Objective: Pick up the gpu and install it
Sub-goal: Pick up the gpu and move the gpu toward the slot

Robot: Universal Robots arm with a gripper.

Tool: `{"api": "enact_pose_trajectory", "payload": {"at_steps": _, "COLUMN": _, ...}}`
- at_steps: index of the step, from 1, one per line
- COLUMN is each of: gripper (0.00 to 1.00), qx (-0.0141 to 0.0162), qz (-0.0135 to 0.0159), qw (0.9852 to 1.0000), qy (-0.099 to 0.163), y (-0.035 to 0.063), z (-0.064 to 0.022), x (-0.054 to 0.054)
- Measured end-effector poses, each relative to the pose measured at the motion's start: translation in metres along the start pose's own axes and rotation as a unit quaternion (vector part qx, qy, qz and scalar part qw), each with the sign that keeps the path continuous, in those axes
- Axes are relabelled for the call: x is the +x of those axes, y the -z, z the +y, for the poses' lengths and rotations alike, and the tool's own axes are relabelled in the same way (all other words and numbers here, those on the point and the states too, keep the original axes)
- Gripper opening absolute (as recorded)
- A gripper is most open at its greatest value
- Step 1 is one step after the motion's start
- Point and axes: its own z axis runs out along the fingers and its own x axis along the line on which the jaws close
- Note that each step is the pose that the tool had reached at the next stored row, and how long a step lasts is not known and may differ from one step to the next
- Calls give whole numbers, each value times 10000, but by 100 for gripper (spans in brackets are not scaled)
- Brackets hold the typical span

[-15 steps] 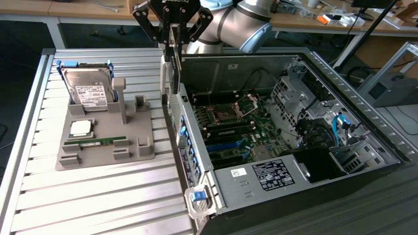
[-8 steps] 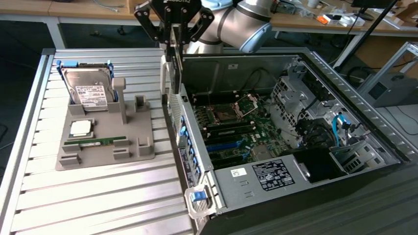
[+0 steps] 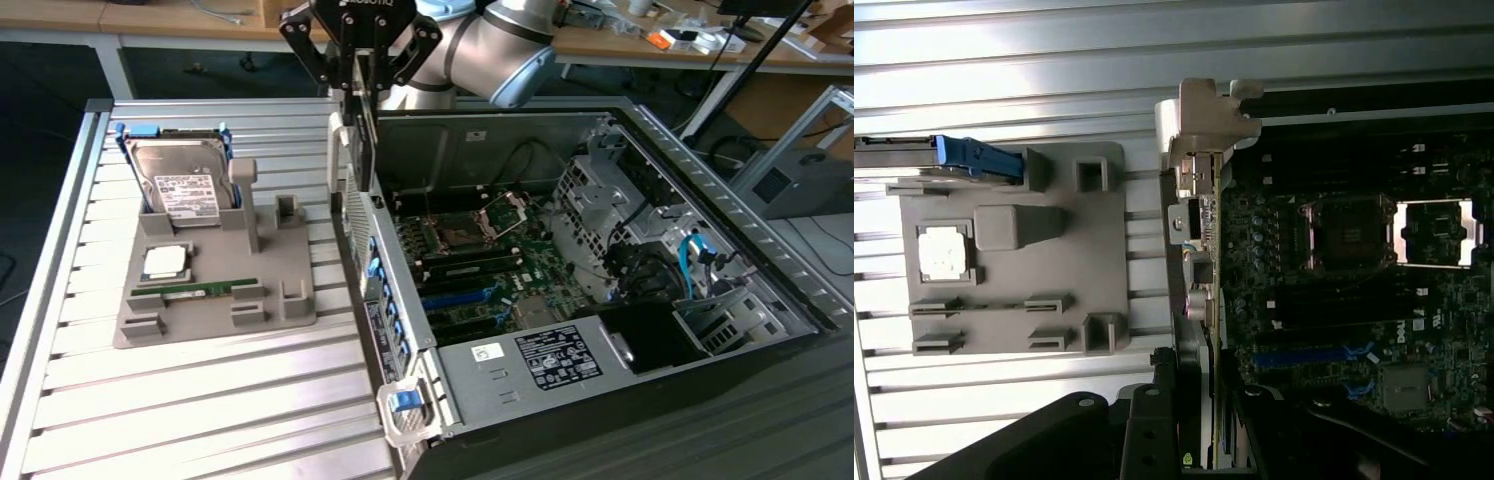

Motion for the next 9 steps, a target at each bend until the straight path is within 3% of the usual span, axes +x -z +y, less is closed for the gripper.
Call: {"api": "enact_pose_trajectory", "payload": {"at_steps": 9, "gripper": 27, "qx": 0, "qz": 0, "qw": 10000, "qy": 0, "y": -1, "z": 3, "x": -36}}
